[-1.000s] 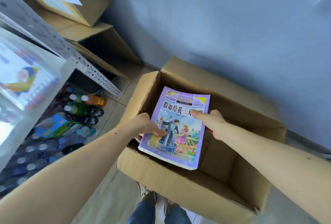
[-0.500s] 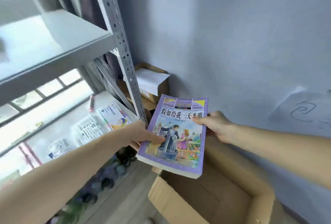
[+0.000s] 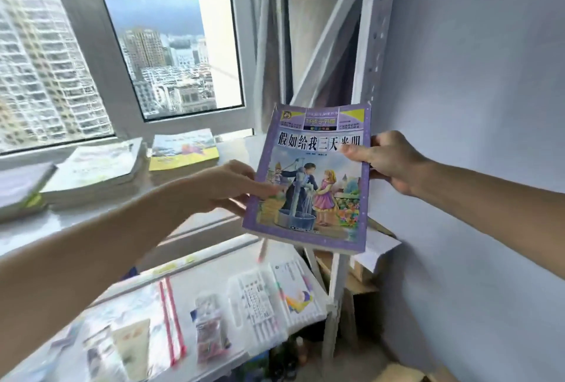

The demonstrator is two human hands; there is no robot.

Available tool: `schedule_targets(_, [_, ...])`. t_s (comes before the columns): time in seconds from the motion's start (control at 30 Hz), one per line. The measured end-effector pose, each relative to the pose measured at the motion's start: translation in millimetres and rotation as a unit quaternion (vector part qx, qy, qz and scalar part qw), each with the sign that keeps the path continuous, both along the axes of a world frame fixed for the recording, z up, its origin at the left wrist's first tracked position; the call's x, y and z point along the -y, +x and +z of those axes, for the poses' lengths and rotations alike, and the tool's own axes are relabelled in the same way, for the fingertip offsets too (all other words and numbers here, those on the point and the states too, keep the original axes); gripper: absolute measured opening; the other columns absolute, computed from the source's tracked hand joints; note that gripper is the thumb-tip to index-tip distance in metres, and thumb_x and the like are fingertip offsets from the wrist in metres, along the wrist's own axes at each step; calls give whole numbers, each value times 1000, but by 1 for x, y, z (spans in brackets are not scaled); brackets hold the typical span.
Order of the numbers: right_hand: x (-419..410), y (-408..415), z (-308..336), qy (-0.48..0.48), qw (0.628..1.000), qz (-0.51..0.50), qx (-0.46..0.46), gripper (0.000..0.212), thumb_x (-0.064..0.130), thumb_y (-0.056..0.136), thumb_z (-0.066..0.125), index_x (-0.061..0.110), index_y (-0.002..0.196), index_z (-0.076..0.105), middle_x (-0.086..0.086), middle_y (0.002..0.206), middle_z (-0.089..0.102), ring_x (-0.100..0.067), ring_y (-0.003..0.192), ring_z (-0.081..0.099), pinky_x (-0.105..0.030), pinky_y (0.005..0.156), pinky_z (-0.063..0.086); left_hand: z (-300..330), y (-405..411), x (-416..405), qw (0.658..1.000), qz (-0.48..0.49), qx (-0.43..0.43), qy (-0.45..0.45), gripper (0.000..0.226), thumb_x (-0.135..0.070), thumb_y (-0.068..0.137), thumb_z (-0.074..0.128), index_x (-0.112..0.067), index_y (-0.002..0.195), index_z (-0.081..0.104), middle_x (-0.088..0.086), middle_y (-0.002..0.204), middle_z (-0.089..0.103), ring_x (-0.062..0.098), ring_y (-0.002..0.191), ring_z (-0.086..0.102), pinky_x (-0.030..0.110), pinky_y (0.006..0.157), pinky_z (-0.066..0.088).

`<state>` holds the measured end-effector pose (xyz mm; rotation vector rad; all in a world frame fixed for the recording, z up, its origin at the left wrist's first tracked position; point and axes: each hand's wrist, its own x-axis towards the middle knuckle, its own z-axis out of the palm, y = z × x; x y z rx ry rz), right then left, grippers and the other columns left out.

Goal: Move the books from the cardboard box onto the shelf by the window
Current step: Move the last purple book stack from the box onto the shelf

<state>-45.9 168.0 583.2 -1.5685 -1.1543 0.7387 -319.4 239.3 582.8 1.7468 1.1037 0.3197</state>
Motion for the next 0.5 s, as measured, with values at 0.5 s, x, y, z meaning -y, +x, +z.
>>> schedule_targets(0.5, [-179, -80, -5, 190, 971, 78, 125, 35, 18, 88, 70, 10, 121, 62, 1, 110, 69, -17, 101, 67, -31, 88, 56, -45, -66, -149, 959, 156, 163, 171, 41, -16, 69, 86, -21, 89, 50, 13, 100, 69, 37, 93, 69, 53, 80, 58])
